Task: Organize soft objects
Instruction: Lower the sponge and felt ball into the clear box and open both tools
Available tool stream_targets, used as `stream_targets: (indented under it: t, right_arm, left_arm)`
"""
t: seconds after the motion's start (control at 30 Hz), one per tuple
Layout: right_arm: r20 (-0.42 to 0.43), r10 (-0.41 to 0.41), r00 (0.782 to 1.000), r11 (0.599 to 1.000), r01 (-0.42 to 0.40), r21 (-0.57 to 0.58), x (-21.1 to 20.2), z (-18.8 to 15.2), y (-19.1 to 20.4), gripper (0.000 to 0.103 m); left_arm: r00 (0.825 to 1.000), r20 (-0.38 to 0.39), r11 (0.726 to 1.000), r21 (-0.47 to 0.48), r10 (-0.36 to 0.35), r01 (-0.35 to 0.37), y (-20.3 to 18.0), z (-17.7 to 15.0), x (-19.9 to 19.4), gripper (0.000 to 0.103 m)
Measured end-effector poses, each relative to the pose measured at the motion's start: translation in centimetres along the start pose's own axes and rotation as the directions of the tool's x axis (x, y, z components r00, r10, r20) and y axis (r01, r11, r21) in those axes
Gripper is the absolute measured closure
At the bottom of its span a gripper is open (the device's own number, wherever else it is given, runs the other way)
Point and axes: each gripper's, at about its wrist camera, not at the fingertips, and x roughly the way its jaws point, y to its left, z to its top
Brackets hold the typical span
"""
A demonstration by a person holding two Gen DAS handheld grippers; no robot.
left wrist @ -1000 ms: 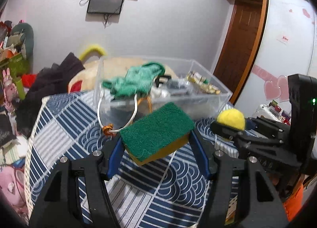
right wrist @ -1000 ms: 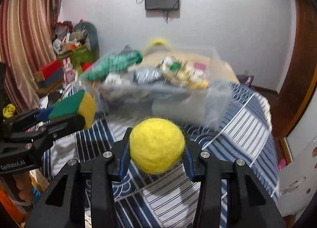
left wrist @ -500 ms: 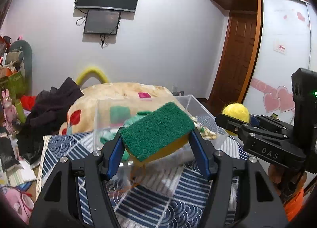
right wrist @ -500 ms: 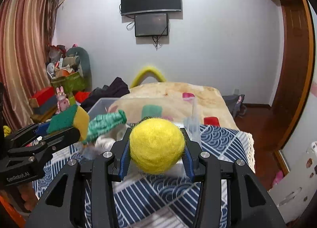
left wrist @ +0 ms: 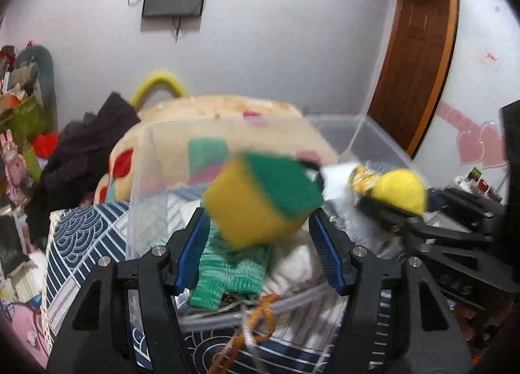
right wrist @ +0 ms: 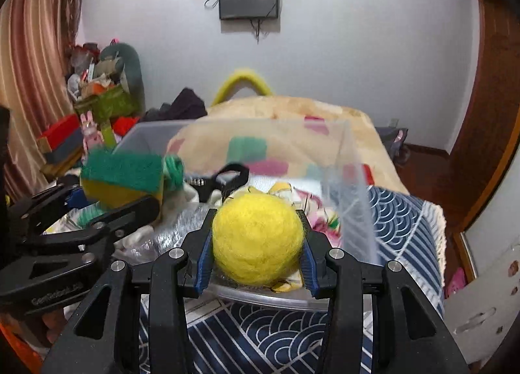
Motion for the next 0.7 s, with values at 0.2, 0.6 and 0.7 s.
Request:
stream_targets:
  t: [0.2,0.6,0.7]
  right_arm:
    - [-0.004,-0.016,1.0,1.0,0.015,-0.021,-0.8,0.0,0.0,0.053]
    - [0.07,-0.017,0.997,0.999,0.02,-0.033,-4.8,-0.4,-0.9,0.039]
    - [0.112,-0.01,0.994,0.999,0.014,-0.034,-6.3,-0.4,-0.9,0.03]
  left_arm:
    - [1.0,0.003,0.999,0.027,0.02,-0.021,-0.1,-0.7,-0.1,0.04]
    - [0.998,0.033,0.998,-0.003,-0.061,0.061,0.0,-1.7,-4.3,0.032]
    - [0.995,0.056,0.997,-0.006,-0.077,0.077,0.0,-1.8,-5.8,0.032]
